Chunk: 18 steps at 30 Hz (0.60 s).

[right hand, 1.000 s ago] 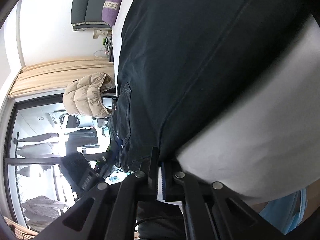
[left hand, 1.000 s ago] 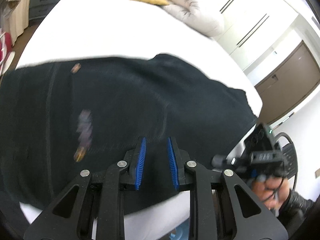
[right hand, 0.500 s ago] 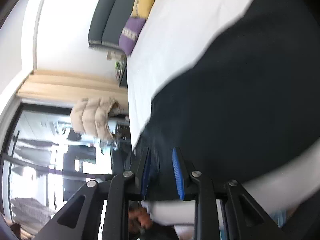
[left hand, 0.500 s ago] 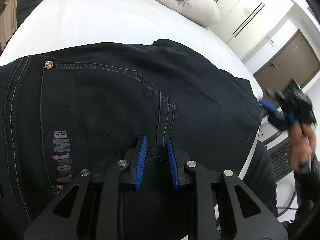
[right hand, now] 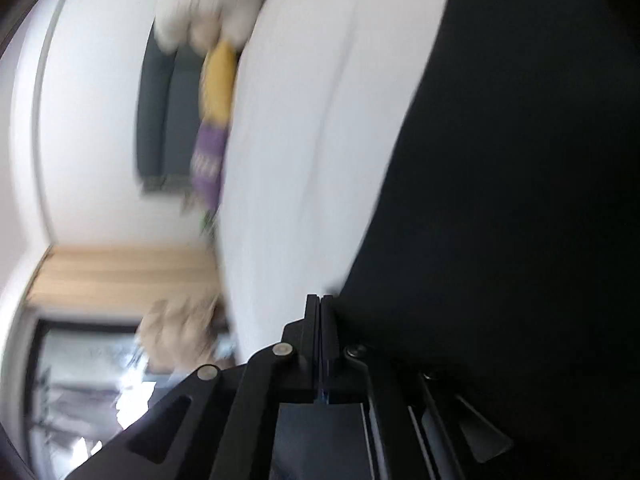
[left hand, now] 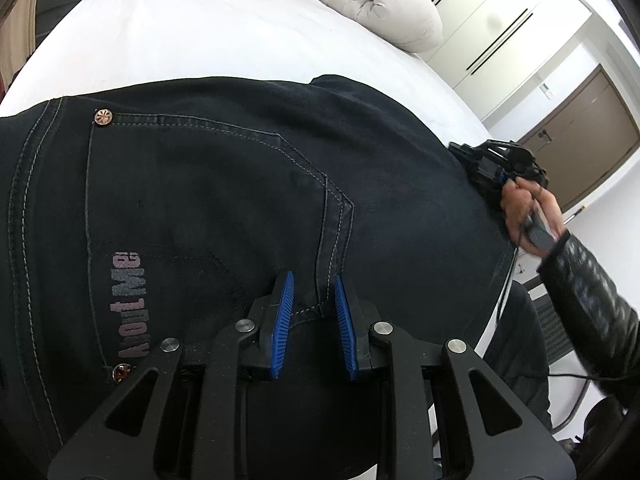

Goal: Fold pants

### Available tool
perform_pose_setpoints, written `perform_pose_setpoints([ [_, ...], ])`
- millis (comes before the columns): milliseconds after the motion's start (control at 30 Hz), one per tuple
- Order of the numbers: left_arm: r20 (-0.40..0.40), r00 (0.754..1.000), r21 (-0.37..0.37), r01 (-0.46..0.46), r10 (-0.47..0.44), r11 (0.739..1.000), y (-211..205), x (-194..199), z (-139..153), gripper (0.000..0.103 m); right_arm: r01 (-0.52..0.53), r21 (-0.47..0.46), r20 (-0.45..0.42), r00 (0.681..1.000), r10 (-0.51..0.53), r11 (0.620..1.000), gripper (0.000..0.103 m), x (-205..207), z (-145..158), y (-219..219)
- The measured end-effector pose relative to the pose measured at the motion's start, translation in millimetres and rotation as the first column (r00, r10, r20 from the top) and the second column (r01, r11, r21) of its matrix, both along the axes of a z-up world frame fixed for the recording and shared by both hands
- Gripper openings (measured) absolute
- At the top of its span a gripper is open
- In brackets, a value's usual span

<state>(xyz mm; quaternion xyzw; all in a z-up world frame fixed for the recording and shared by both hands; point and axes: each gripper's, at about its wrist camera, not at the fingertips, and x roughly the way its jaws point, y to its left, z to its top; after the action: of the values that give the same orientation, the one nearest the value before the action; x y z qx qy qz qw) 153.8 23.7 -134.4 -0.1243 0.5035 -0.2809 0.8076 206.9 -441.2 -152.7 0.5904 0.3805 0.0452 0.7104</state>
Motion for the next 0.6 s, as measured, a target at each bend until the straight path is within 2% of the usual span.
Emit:
perform_pose_setpoints([
  [67,0.003,1.000,-0.005,0.000,0.000,1.000,0.0,0.5,-1.2,0.021,0.164,-0.056,-0.028,0.986,-0.166,0.985,0.000,-10.2,6.6,-43.1],
  [100,0.005,1.000,-0.006,0.000,0.000,1.000,1.2,0.0,-1.2,0.021,0.234,-0.067,-0.036,0.971,-0.237,0.970,0.000,-17.8,9.2,-58.6],
  [133,0.007,1.000,-0.007,-0.001,0.001,1.000,1.6,-0.3,-0.8,0.021,0.329,-0.076,-0.048,0.942,-0.333,0.941,0.000,-31.8,15.3,-76.2],
  [200,0.012,1.000,-0.008,-0.001,0.001,1.000,1.8,-1.5,-1.1,0.021,0.380,-0.098,-0.035,0.922,-0.384,0.920,0.007,-47.0,29.1,-82.7],
  [267,0.014,1.000,-0.010,-0.002,0.002,1.000,2.2,-2.2,-1.0,0.021,0.305,-0.119,0.028,0.952,-0.304,0.945,0.007,-52.5,50.2,-61.0],
  [300,0.014,1.000,-0.010,-0.003,0.003,1.000,2.2,-2.3,-1.1,0.021,0.229,-0.102,0.061,0.973,-0.223,0.968,0.007,-50.3,55.8,-43.8],
  [333,0.013,1.000,-0.011,-0.004,0.004,1.000,2.5,-2.8,-0.9,0.021,0.098,-0.065,0.103,0.991,-0.091,0.993,0.007,-46.7,60.6,-7.2],
  [400,0.014,1.000,-0.009,-0.003,0.003,1.000,3.4,-4.5,-0.2,0.021,-0.056,-0.049,0.105,0.993,0.061,0.997,0.007,-41.9,60.4,48.2],
  [467,0.012,1.000,-0.005,-0.003,0.003,1.000,3.2,-5.1,0.9,0.021,-0.189,0.016,0.098,0.977,0.187,0.982,0.007,-40.0,45.3,104.0],
  [533,0.010,1.000,-0.003,-0.003,0.003,1.000,3.0,-5.6,1.7,0.021,-0.220,0.071,0.068,0.974,0.216,0.973,0.007,-40.7,24.3,127.8],
  [567,0.009,1.000,-0.002,-0.002,0.002,1.000,3.1,-6.0,2.0,0.021,-0.204,0.078,0.022,0.979,0.203,0.976,0.001,-41.9,10.2,129.4],
  [600,0.009,1.000,-0.002,-0.001,0.001,1.000,3.3,-6.4,2.2,0.021,-0.174,0.109,0.013,0.985,0.174,0.979,0.000,-41.3,1.5,123.1],
])
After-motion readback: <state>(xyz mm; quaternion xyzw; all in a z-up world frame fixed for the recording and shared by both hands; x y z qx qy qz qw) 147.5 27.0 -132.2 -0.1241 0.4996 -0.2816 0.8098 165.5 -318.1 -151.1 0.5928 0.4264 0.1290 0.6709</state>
